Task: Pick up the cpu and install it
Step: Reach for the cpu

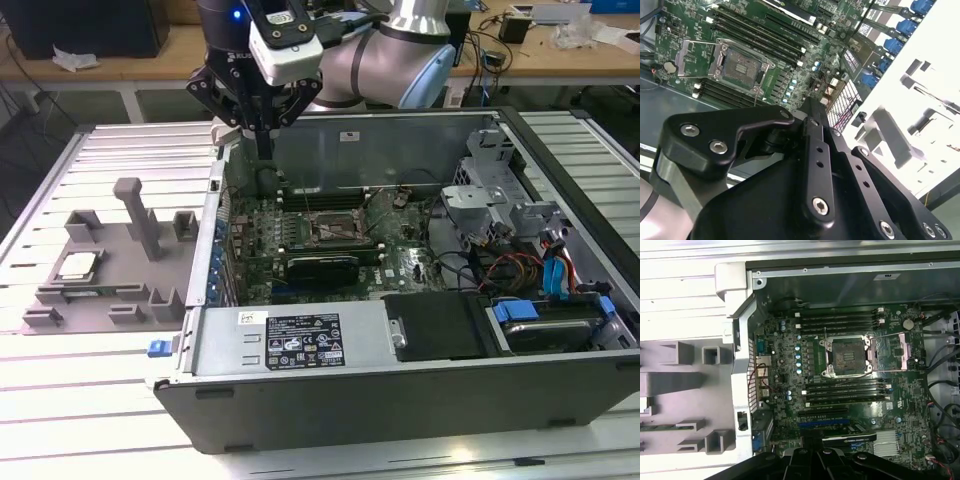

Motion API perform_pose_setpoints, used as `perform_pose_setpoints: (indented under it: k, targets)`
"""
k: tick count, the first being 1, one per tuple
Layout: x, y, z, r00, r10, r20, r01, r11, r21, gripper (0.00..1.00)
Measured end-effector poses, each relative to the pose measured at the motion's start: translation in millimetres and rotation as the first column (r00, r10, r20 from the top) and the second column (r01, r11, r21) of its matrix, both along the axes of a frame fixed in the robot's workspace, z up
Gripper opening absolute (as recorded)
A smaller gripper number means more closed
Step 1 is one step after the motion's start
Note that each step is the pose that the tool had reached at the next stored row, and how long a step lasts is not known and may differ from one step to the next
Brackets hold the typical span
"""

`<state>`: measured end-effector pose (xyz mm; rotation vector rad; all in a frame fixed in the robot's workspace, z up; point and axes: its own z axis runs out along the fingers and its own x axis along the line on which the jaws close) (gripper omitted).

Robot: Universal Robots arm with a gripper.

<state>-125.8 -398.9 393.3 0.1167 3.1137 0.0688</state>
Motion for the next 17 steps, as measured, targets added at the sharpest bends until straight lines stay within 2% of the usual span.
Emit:
perform_pose_setpoints:
  k: [7,17]
  targets:
    - [-4.4,0.0,0.0,1.0000,0.000,0.0000,0.000,1.0000,0.0000,0.11]
    - [-16.8,0.0,0.0,1.0000,0.000,0.0002,0.000,1.0000,0.0000,0.11]
